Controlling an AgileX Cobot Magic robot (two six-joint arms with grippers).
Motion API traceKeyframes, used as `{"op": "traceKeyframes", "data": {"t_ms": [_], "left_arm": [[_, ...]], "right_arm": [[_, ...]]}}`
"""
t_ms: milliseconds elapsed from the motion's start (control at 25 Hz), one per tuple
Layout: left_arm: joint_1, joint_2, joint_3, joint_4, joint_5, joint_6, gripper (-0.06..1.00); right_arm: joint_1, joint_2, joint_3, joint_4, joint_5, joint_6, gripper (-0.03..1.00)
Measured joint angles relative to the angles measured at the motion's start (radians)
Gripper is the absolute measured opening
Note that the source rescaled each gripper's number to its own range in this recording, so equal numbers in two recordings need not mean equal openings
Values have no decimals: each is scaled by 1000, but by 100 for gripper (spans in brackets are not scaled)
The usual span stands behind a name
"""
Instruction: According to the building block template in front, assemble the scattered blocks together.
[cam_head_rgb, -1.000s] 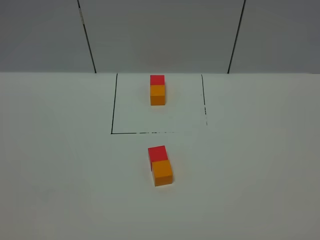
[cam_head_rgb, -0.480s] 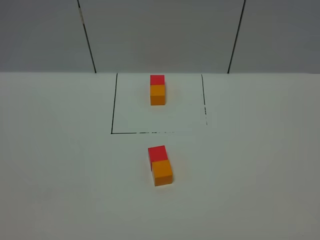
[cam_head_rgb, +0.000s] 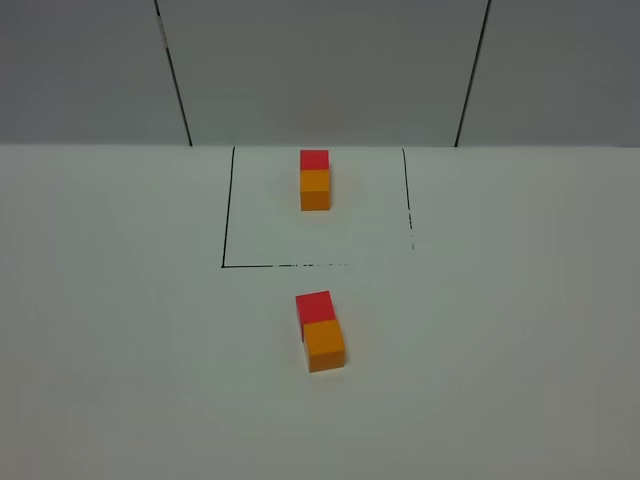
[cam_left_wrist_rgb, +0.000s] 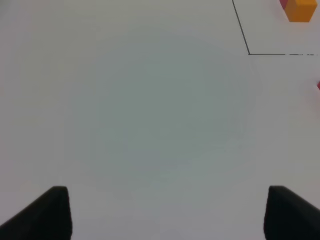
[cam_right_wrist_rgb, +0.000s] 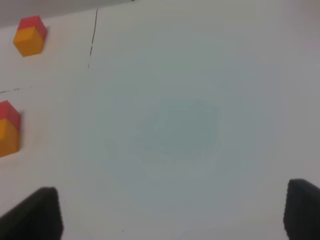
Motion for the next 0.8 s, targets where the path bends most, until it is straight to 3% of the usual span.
{"op": "traceKeyframes", "data": {"t_ms": [800], "left_arm": [[0, 0, 0, 0, 0, 0, 65]], "right_arm": [[0, 0, 0, 0, 0, 0, 77]]}}
